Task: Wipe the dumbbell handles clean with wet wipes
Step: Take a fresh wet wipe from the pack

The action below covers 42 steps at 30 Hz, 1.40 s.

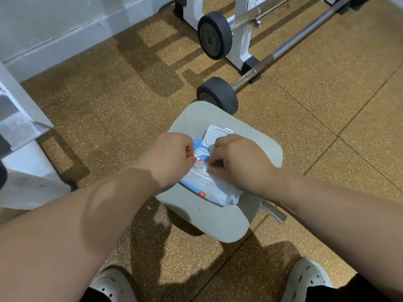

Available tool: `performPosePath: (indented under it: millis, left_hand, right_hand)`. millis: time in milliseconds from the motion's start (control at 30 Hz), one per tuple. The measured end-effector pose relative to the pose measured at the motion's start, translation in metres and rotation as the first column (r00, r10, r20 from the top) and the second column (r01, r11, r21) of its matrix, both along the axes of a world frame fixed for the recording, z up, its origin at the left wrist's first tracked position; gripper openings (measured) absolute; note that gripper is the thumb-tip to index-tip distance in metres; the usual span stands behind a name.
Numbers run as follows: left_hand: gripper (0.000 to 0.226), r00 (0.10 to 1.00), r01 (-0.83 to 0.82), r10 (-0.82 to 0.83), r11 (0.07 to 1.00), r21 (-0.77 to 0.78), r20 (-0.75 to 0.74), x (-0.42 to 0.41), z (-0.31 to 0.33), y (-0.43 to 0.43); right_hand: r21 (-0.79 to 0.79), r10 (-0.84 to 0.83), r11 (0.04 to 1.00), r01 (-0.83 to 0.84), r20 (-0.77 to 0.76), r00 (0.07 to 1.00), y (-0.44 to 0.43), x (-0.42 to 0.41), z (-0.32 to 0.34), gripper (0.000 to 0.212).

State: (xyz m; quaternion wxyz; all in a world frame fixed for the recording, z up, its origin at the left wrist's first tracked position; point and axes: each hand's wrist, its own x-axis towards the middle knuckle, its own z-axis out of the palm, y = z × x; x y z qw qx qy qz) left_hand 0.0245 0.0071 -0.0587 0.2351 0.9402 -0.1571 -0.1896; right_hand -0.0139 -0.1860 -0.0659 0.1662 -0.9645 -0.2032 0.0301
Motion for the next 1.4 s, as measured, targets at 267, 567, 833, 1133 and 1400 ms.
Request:
performPosePath:
  millis: [267, 567, 833, 1133, 1400]
  left_hand:
    - [0.023, 1.000, -0.005, 0.005, 1.000, 0.004, 0.000, -0.003, 0.004, 0.000]
    - [0.016, 1.000, -0.007, 0.007, 1.000, -0.011, 0.015, -0.003, 0.007, 0.002]
    - [0.024, 0.999, -0.031, 0.031, 0.999, -0.017, 0.015, -0.003, 0.007, 0.001]
    - [0.017, 1.000, -0.014, 0.014, 1.000, 0.016, 0.023, -0.004, 0.006, 0.001]
    - [0.014, 1.000, -0.005, 0.005, 1.000, 0.029, 0.013, -0.004, 0.006, 0.000]
  right_hand:
    - [-0.136, 0.060, 0.989, -0.051, 0.068, 0.996, 0.013, -0.007, 0.002, 0.029]
    - [0.163, 0.000, 0.986, 0.042, -0.250, 0.968, -0.009, 0.003, 0.007, 0.017]
    - [0.215, 0.046, 0.974, 0.068, -0.484, 0.874, -0.021, 0.010, 0.019, 0.028]
    - [0.194, -0.097, 0.968, 0.161, -0.301, 0.949, -0.010, 0.006, 0.012, 0.013]
    - [0.090, -0.003, 0.996, 0.019, -0.178, 0.984, -0.003, 0.001, 0.011, 0.007]
